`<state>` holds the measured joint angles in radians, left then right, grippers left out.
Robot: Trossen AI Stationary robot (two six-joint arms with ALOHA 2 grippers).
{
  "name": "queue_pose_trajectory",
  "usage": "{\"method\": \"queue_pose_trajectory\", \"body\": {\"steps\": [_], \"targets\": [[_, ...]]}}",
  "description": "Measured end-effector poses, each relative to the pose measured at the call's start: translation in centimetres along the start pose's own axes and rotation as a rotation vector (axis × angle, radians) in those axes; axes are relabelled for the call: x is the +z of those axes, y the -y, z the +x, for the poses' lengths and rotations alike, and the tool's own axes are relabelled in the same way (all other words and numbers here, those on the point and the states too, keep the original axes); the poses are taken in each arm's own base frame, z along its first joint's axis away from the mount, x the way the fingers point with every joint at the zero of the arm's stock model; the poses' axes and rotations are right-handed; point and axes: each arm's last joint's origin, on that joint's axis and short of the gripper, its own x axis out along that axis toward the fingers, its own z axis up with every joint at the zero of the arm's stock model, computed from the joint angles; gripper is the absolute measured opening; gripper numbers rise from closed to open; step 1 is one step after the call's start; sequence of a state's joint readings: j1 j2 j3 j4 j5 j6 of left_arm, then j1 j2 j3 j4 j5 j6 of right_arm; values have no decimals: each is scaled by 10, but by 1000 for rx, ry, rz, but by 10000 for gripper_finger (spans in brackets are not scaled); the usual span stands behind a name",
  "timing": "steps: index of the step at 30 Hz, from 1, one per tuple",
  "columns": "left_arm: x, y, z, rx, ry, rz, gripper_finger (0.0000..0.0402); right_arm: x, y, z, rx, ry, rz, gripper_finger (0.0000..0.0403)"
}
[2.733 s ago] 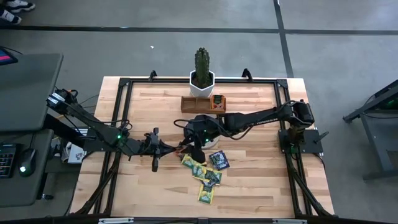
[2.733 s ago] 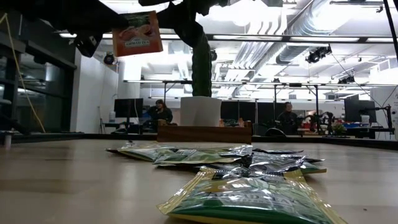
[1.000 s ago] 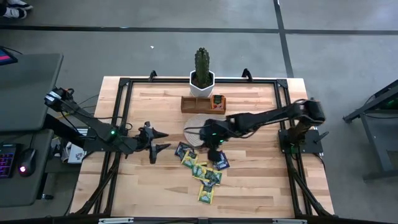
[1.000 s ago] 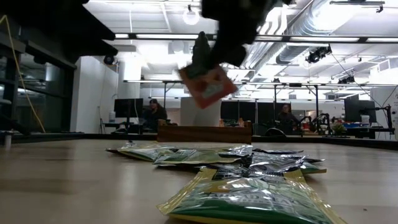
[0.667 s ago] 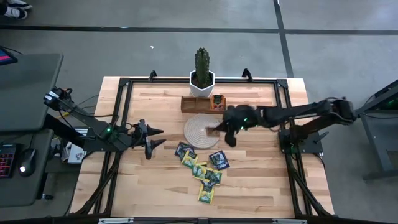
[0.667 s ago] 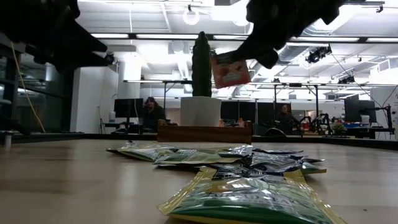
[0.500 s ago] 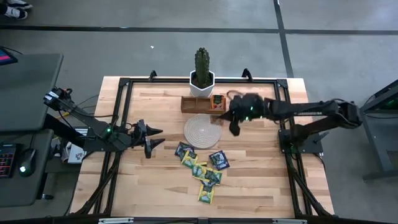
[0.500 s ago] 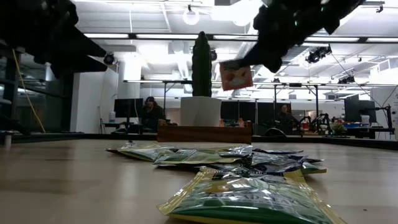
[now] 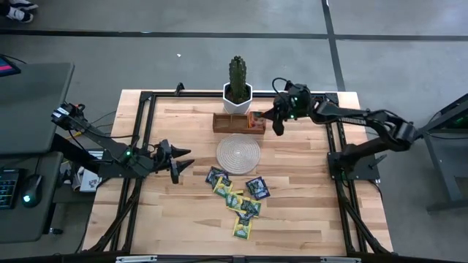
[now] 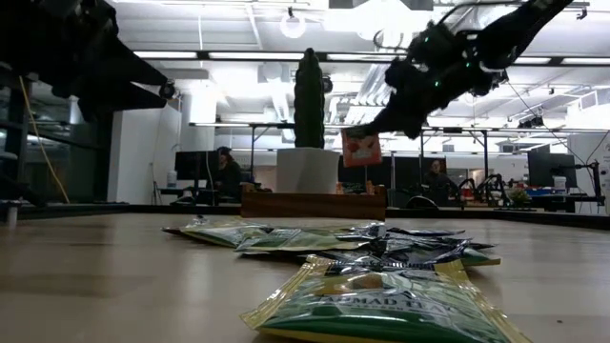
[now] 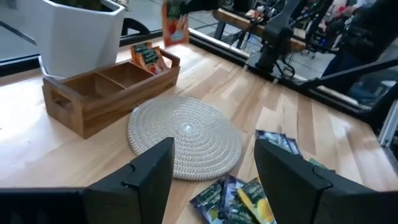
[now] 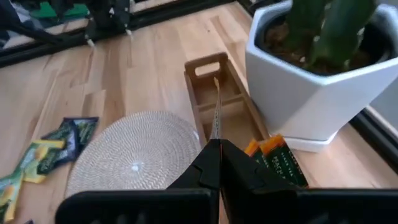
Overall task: Pick & Place Tea
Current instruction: Put the orange tea bag into the right section of the wooden organizer
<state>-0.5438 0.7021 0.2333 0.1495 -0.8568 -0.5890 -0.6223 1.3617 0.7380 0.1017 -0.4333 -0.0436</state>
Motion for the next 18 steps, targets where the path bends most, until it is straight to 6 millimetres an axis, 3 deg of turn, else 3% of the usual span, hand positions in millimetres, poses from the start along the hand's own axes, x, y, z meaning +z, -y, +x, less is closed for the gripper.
{"method": "queue_pose_trajectory", "body": {"steps": [8, 18], "targets": [[2, 1, 0, 5, 25, -24, 221, -15, 23, 23, 21, -1, 14, 0], [3, 0, 0, 24, 38, -45, 221, -21, 30, 27, 23, -21, -31, 0]]}}
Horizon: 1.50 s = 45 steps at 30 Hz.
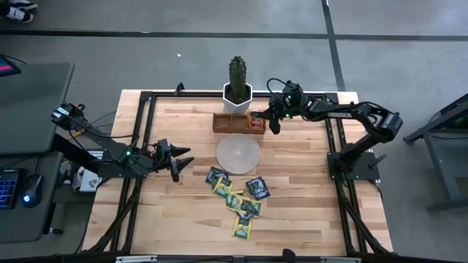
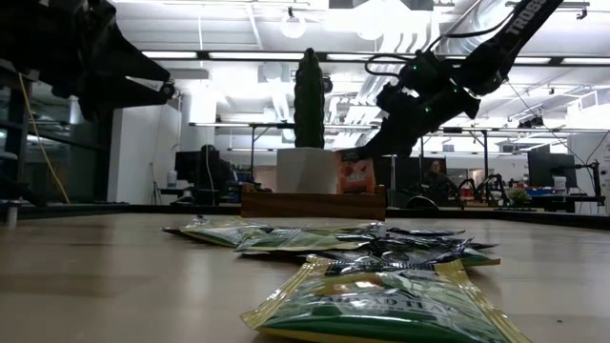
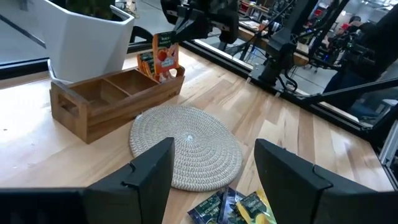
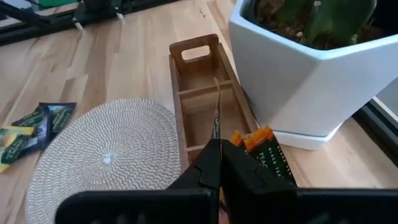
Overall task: Pick & Place Tea
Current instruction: Put the orange tea bag into the right section of the wooden organizer
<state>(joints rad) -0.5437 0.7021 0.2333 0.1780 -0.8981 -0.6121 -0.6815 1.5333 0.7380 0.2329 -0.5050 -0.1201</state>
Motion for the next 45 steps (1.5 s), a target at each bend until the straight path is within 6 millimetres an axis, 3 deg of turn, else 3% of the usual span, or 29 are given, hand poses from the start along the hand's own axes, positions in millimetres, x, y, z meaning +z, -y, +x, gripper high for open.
{"method": "queue_pose_trajectory", "body": {"steps": [25, 45], "targets": [[0, -1, 0, 24, 17, -2, 220, -18, 3, 10, -8, -107, 89, 3], [0, 0, 0, 8, 5, 2, 220, -18, 3, 10, -7, -114, 133, 61]]}}
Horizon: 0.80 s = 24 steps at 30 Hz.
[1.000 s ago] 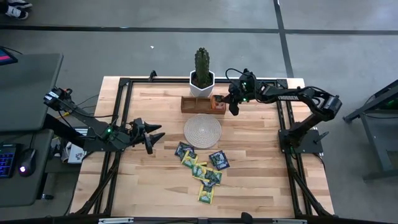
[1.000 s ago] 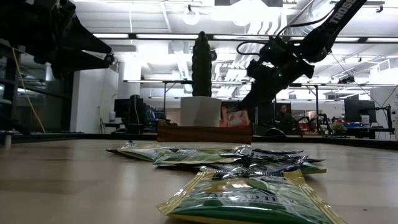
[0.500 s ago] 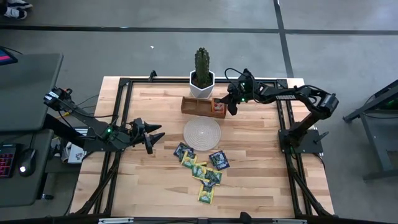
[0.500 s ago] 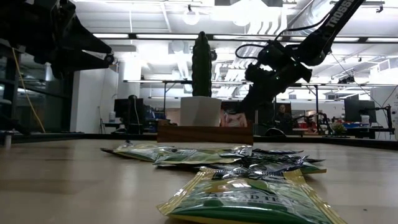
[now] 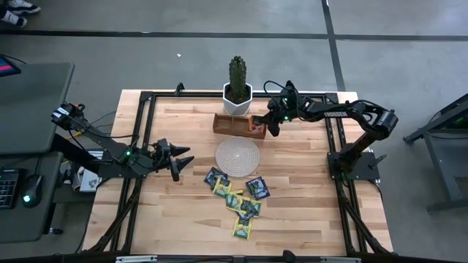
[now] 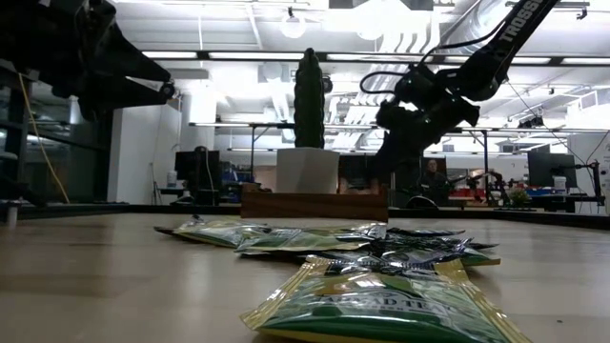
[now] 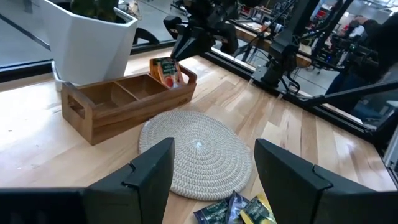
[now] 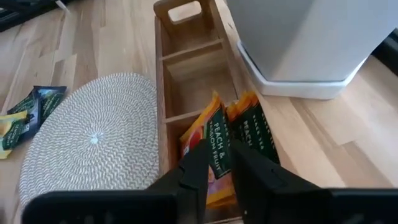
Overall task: Pick & Place Tea
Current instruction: Put the orange tea bag into the right section of the wooden organizer, then put the yellow tea bag into the middle section of the wooden organizer
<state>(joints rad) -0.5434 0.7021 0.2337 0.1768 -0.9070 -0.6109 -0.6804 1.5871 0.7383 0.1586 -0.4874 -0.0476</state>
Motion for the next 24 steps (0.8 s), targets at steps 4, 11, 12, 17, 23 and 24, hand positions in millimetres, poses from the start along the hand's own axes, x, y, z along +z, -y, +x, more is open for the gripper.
{"method": "queue_pose_trajectory", "body": {"steps": [4, 11, 12, 17, 23, 24], "targets": [[0, 0, 0, -7, -5, 0, 220, 1, -2, -2, 36, 7, 40, 94], [-1, 1, 0, -40, -29, 3, 220, 11, -20, -17, 61, 19, 37, 138], [-1, 1, 0, -46, -32, 4, 220, 13, -25, -19, 66, 19, 27, 139], [-2, 1, 0, -50, -47, 15, 220, 20, -57, -32, 74, 23, -54, 128], [-3, 2, 0, -88, -79, 20, 220, 22, -107, -38, 119, 32, -91, 103], [-4, 2, 0, -92, -83, 21, 220, 21, -115, -37, 125, 29, -94, 99]]}}
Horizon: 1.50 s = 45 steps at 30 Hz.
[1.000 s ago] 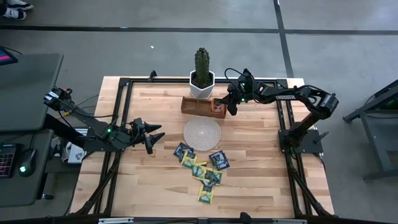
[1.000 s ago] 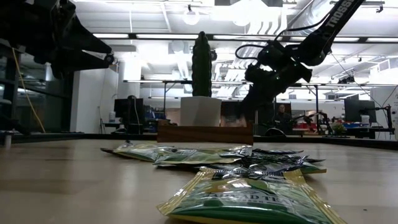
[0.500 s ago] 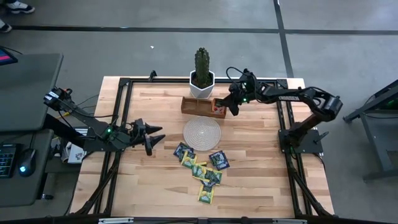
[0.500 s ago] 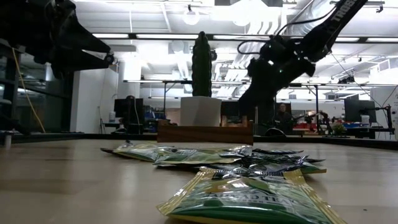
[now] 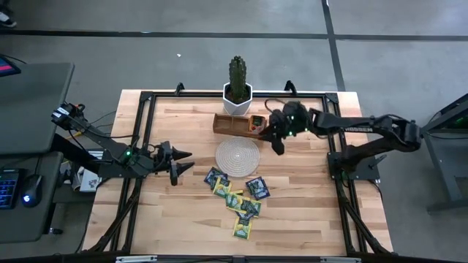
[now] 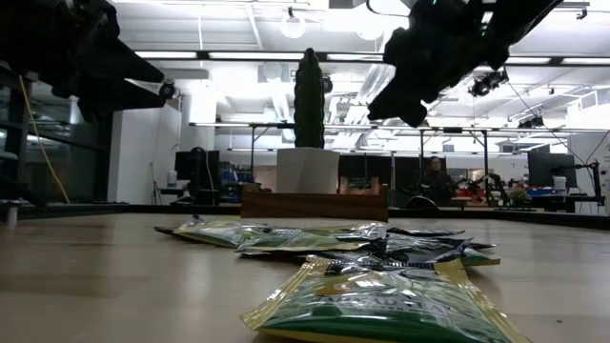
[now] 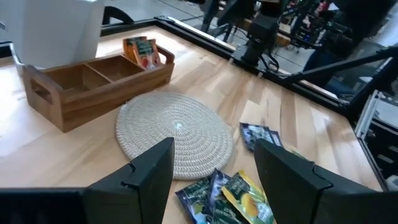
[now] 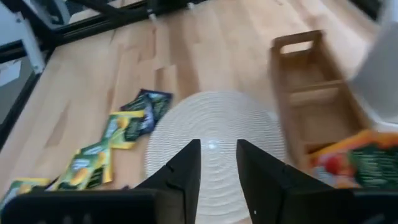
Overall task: Pick & Place Tea
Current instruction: Put the yellow tea bag into the middle section of the wooden organizer
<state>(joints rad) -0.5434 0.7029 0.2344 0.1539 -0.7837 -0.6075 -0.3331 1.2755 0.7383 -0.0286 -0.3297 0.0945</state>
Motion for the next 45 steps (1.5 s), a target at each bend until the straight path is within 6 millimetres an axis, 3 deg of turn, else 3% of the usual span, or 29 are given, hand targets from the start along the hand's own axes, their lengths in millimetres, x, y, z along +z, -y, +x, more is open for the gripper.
{"method": "queue_pose_trajectory", "body": {"steps": [11, 18, 23, 35, 40, 45], "targets": [[-2, 1, 0, -42, -44, 11, 220, -20, -73, 16, -36, -85, 46, 51], [-7, 2, 2, -80, -100, 32, 220, -30, -102, 16, -62, -76, 97, 7], [-12, 5, 6, -96, -135, 47, 220, -37, -120, 17, -77, -66, 160, 5], [-22, 22, 20, -263, -172, 26, 216, -79, -165, 60, 20, -119, 272, 2], [-30, 26, 27, -274, -190, 34, 162, -93, -176, 67, -2, -121, 321, 2], [-37, 27, 32, -265, -203, 51, 44, -98, -183, 66, -3, -120, 336, 1]]}}
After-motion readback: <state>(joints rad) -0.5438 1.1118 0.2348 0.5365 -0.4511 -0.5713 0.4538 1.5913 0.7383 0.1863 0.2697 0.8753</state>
